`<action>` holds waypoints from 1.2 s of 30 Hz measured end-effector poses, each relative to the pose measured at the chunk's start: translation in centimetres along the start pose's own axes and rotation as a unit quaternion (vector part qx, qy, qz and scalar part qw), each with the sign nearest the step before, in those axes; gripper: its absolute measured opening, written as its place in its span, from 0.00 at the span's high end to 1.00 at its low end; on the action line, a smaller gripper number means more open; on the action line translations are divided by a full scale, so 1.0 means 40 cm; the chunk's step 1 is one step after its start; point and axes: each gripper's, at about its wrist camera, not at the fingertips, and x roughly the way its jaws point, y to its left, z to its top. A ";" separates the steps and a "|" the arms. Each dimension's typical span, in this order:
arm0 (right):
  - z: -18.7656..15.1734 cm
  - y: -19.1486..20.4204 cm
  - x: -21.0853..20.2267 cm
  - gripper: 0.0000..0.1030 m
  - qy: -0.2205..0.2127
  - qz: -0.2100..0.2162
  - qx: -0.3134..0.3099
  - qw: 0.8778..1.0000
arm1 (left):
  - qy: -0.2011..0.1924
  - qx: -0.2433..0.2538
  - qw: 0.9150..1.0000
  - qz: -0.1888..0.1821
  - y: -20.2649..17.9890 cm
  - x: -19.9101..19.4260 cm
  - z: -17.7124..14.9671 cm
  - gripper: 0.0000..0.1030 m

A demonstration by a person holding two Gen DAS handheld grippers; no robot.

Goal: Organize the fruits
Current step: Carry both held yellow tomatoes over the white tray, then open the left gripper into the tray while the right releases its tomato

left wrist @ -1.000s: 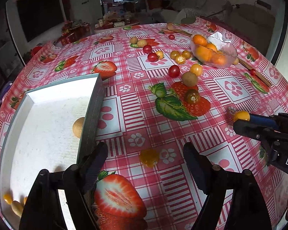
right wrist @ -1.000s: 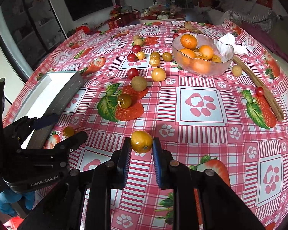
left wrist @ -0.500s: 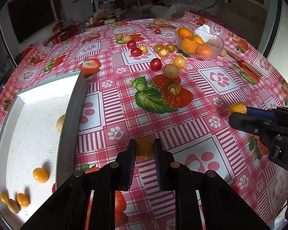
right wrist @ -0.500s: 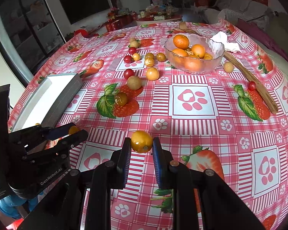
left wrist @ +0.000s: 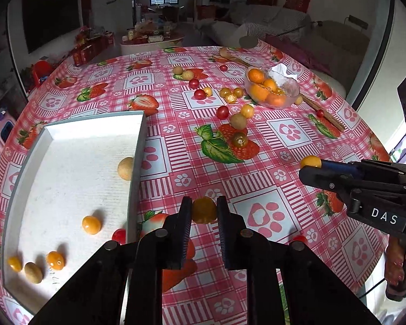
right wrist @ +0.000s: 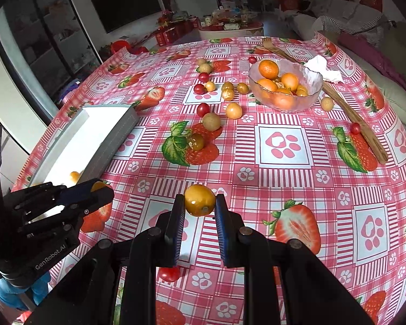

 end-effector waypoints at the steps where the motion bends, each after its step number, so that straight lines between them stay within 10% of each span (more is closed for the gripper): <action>1: 0.006 0.011 -0.003 0.77 0.000 0.003 -0.003 1.000 | -0.004 -0.005 1.000 0.002 0.020 -0.016 0.004 0.81; 17: 0.168 0.324 0.088 0.77 0.036 0.055 -0.087 0.994 | -0.001 -0.090 0.992 0.085 0.391 -0.061 0.041 0.81; 36: 0.246 0.459 0.417 0.77 0.129 0.034 -0.105 0.986 | 0.077 -0.107 0.986 0.099 0.471 0.104 0.020 0.81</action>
